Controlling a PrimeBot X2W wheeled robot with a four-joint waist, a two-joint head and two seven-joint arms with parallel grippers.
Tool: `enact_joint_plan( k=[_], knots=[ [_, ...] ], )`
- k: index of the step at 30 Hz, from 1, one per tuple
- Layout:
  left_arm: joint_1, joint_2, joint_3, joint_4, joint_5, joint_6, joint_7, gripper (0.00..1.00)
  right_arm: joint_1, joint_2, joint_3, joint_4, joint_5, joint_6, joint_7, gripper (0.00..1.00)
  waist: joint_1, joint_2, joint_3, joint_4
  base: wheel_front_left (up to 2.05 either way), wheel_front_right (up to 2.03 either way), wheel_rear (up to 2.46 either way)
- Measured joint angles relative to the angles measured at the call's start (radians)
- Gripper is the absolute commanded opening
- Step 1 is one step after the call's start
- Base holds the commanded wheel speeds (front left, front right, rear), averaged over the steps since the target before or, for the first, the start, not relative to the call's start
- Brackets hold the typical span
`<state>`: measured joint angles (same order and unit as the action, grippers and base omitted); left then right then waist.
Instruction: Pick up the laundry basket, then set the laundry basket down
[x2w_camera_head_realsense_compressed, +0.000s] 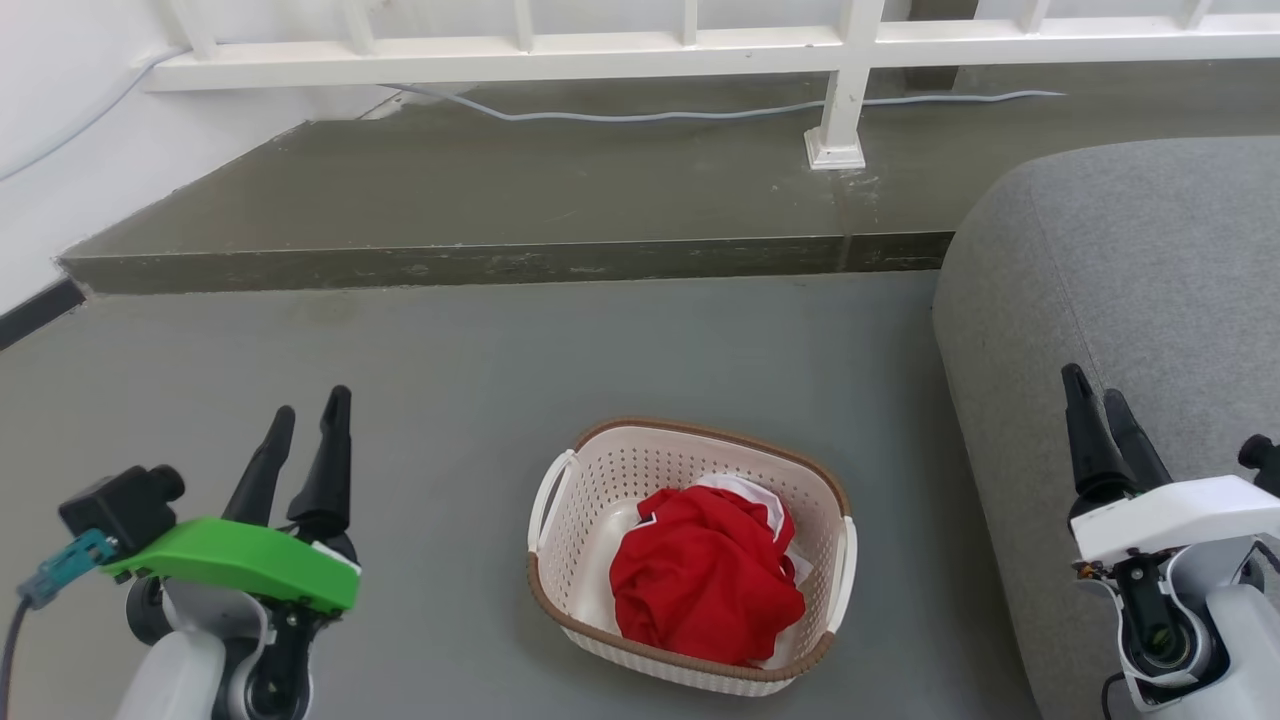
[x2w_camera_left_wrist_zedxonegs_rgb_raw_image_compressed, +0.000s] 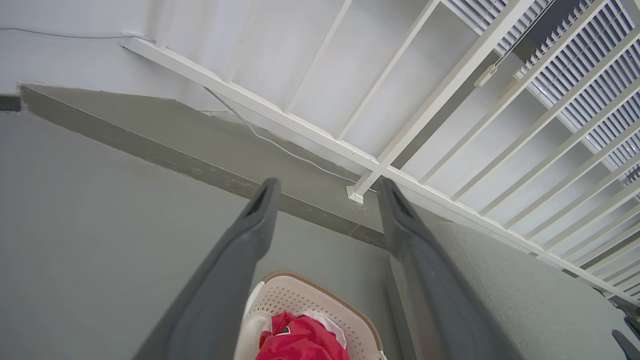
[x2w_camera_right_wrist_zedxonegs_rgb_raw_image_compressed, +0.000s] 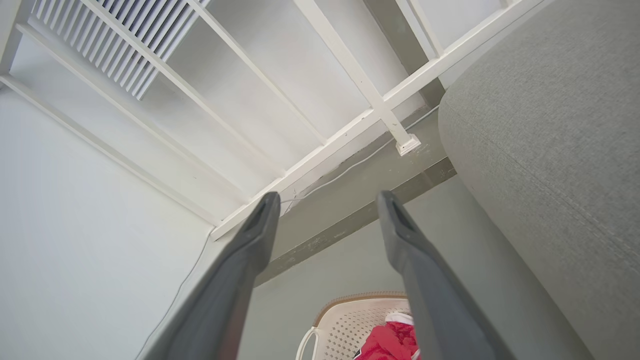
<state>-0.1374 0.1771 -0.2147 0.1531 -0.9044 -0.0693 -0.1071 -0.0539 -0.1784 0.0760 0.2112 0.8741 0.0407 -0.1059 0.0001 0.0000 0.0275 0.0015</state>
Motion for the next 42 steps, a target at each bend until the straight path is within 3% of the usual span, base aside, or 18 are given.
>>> enact_joint_plan(
  k=[29,42],
  knots=[
    [-0.005,0.029,-0.144,0.016,0.388,0.115,-0.106,1.0,-0.001,-0.026,0.123,0.006,-0.453,-0.104,-0.105,1.0,0.0,0.0,0.016,-0.015,0.0,0.0,0.0],
    [-0.027,0.032,-0.181,0.024,0.515,0.146,-0.142,1.0,-0.01,-0.035,0.15,0.005,-0.589,-0.123,-0.145,1.0,0.0,0.0,0.028,-0.02,0.0,0.0,0.0]
  ],
)
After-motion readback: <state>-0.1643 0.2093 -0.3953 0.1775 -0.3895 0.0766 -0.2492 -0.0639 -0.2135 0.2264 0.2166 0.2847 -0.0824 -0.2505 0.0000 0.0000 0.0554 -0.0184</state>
